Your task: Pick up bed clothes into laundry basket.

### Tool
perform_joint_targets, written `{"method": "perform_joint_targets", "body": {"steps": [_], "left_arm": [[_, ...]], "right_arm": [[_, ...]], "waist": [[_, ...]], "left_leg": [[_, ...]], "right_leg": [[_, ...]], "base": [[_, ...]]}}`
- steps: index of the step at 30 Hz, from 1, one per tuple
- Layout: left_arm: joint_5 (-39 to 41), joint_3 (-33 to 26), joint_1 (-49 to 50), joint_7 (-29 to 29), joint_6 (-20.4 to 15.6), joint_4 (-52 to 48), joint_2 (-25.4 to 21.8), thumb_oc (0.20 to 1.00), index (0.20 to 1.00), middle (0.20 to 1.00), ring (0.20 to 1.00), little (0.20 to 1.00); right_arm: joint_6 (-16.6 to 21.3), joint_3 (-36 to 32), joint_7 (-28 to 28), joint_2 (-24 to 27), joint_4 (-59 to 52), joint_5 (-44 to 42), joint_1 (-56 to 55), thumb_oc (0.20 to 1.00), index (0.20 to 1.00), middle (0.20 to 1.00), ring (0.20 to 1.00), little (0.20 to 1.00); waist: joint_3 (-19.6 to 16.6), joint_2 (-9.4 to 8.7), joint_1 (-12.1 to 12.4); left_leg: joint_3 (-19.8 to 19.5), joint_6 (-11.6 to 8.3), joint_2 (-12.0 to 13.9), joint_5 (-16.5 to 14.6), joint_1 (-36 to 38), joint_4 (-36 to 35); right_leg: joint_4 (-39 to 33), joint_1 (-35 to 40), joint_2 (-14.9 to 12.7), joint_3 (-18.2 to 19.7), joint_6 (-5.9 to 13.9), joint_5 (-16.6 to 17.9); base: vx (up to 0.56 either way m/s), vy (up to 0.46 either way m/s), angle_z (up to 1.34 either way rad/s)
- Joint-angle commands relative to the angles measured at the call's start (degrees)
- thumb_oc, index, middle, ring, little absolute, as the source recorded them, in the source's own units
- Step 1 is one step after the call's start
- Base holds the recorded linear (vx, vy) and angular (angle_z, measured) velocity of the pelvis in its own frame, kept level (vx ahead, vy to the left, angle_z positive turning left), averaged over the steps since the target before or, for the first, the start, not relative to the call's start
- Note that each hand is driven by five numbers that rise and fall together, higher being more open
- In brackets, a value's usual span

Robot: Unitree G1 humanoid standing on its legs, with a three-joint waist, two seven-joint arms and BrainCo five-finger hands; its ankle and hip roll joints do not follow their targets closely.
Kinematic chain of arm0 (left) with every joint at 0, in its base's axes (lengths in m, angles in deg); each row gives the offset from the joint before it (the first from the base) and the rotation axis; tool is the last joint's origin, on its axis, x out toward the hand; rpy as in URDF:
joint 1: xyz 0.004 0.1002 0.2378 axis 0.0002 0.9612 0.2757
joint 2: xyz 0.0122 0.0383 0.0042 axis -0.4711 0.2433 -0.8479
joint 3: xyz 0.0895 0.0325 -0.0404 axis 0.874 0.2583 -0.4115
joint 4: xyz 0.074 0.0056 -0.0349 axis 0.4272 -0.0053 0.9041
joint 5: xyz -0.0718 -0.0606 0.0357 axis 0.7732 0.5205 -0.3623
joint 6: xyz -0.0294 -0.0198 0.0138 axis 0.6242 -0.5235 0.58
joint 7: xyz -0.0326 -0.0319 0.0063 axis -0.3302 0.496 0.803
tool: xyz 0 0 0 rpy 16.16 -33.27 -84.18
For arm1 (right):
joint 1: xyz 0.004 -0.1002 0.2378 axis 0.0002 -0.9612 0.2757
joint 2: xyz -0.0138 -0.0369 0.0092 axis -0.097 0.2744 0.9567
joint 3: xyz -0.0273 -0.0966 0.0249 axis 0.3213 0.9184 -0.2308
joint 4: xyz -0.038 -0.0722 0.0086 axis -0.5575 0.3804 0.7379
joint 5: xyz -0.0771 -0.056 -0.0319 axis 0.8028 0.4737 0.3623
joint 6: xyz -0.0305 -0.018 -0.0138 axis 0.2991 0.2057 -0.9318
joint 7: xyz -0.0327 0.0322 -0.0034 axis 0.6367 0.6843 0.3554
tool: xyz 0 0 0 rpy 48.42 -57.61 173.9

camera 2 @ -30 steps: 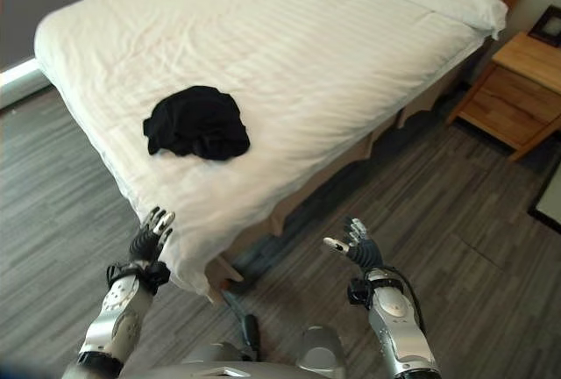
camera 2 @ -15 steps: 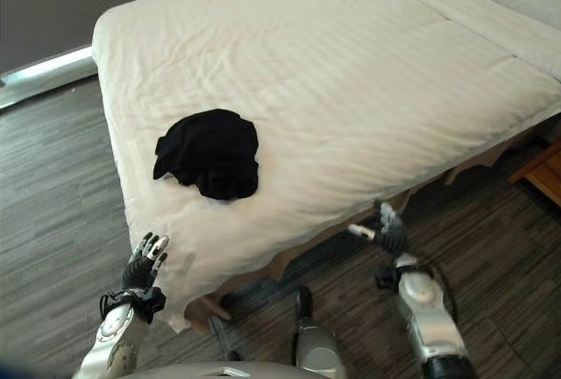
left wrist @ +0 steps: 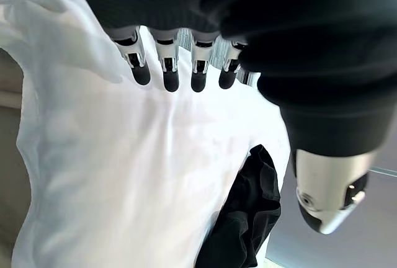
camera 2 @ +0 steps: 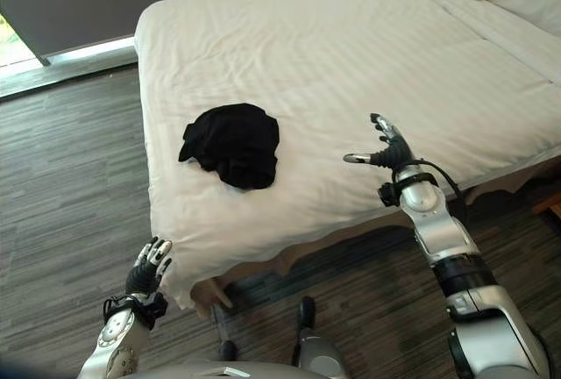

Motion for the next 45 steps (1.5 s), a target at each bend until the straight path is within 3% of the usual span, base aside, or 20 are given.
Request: {"method": "perform_joint_targets", "body": {"steps": [1, 5, 14, 19, 33, 45], "left_arm": [[3.8, 1.0, 0.0, -0.5, -3.0, -3.3, -5.0, 1.000, 1.000, 1.000, 1.000, 1.000], [4.9, 1.7, 0.1, -0.3, -3.5, -3.0, -6.2, 1.000, 1.000, 1.000, 1.000, 1.000], [5.5, 1.6, -0.7, 0.2, -4.8, -3.8, -8.3, 1.000, 1.000, 1.000, 1.000, 1.000], [5.6, 2.0, -1.5, 0.7, -5.5, -4.2, -9.0, 1.000, 1.000, 1.000, 1.000, 1.000], [6.6, 3.5, -3.1, 1.8, -6.5, -5.1, -9.9, 1.000, 1.000, 1.000, 1.000, 1.000], [7.2, 5.3, -5.1, 3.3, -6.8, -5.3, -9.1, 1.000, 1.000, 1.000, 1.000, 1.000]], "right_arm": [[2.1, 2.6, -1.0, 0.8, 6.2, -0.2, 9.9, 1.000, 1.000, 1.000, 1.000, 1.000], [0.7, 8.9, -2.9, -1.5, 23.8, 1.7, 26.0, 1.000, 1.000, 1.000, 1.000, 1.000], [0.4, 15.1, -4.8, -8.5, 37.4, 9.7, 39.5, 1.000, 1.000, 1.000, 1.000, 1.000], [0.2, 16.2, -5.1, -10.4, 38.4, 12.0, 41.8, 1.000, 1.000, 1.000, 1.000, 1.000], [-0.1, 17.8, -6.8, -11.7, 39.7, 13.5, 44.2, 1.000, 1.000, 1.000, 1.000, 1.000], [-0.5, 19.7, -5.8, -16.1, 34.4, 14.7, 43.6, 1.000, 1.000, 1.000, 1.000, 1.000]], "waist": [[-0.3, -1.62, 1.2], [0.1, -0.59, 4.2], [1.0, 1.31, 7.9], [1.8, 2.02, 9.5], [5.8, 3.47, 11.7], [7.6, 4.34, 11.0]], "left_leg": [[-2.1, 0.11, -3.6, 4.8, -4.4, 0.1], [-4.7, 0.15, -4.4, 5.7, -6.5, 0.1], [-8.1, 0.36, -5.3, 7.2, -9.5, 0.1], [-9.7, 0.36, -5.7, 7.7, -11.3, 0.1], [-9.4, -0.55, -5.6, 9.5, -18.0, 0.1], [-8.6, -0.53, -5.7, 9.4, -19.7, 0.1]], "right_leg": [[3.5, 7.9, -3.0, -0.2, 0.78, -11.3], [4.3, 7.0, -3.5, -1.7, 0.48, -11.5], [5.1, 5.2, -4.0, -4.6, 0.42, -11.4], [5.7, 4.0, -4.4, -6.0, 0.50, -11.4], [3.0, -2.0, -3.4, -5.8, 0.50, -9.5], [2.6, -4.1, -3.3, -4.6, 0.50, -9.2]], "base": [[-0.05, -0.009, 0.07], [-0.06, 0.008, 0.23], [-0.04, 0.011, 0.29], [-0.02, 0.007, 0.21], [-0.02, -0.003, 0.03], [0.01, 0.002, -0.04]]}}
